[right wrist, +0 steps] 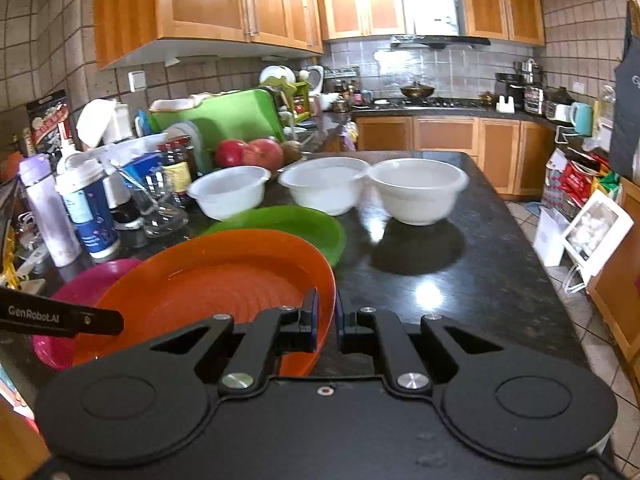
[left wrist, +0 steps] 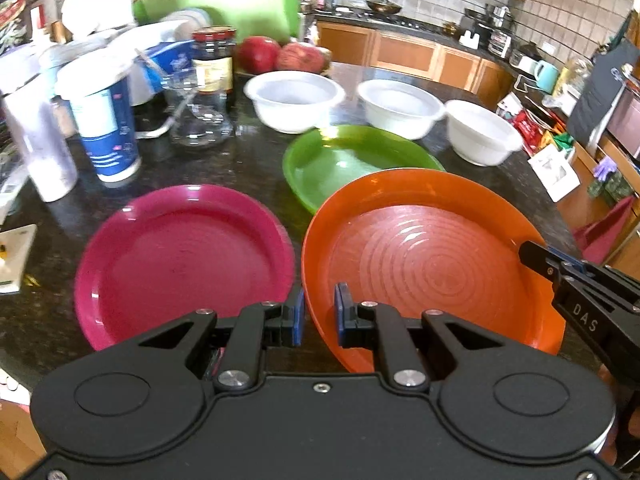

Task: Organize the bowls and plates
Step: 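Lift the orange plate with both tools and carry it over the magenta-red plate, then lower the orange plate onto the magenta-red plate and open both tools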

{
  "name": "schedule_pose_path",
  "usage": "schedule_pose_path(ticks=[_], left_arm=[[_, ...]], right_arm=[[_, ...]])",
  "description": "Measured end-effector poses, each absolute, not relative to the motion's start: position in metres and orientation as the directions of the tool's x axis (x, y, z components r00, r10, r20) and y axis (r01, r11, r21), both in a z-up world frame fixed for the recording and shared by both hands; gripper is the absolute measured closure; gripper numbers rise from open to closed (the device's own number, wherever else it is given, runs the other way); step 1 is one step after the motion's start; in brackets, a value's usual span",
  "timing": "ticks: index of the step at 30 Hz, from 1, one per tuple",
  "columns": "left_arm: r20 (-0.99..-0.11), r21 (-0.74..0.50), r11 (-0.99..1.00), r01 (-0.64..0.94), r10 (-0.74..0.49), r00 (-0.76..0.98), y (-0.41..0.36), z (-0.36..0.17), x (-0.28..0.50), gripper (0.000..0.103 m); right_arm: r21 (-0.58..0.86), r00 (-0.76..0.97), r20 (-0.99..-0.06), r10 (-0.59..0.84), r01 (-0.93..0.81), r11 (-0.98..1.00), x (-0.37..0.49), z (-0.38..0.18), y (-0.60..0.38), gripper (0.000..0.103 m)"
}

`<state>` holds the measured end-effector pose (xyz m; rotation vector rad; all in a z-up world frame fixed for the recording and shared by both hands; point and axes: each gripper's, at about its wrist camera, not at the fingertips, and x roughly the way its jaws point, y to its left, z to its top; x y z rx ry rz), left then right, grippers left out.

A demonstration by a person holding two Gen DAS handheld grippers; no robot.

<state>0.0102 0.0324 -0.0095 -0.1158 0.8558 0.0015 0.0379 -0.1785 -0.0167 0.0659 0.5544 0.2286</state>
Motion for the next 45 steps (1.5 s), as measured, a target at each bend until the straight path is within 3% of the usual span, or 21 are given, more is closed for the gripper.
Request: schedule_pose_path(ticks=[11, 22, 39, 45], left_arm=[[-0.750, -0.088, 0.991, -0.104, 0.002, 0.661, 0.113, -0.008, 0.005, 0.083], [-0.761, -0.067, 0.994, -0.087, 0.005, 0.649, 0.171, -0.018, 0.005, 0.083], [-0.768, -0.048, 0.998, 0.036, -0.060, 0.638, 0.199, -0.032, 0.019, 0.083], [-0.765, -0.039, 0.997, 0.065, -0.072, 0.640, 0.201, -0.034, 0.020, 0.082]], right_arm=[[0.121, 0.797, -0.527, 0.295, -0.273, 0.954, 0.047, -0.013, -0.089, 0.092], [0.100, 0.774, -0.572, 0.271, -0.262, 0.960, 0.051, -0.025, -0.027, 0.092], [0.083, 0.778, -0.609, 0.155, -0.132, 0.988, 0.055, -0.043, 0.007, 0.092], [0.085, 0.782, -0.607, 0.141, -0.112, 0.990, 0.056, -0.048, 0.012, 0.085]])
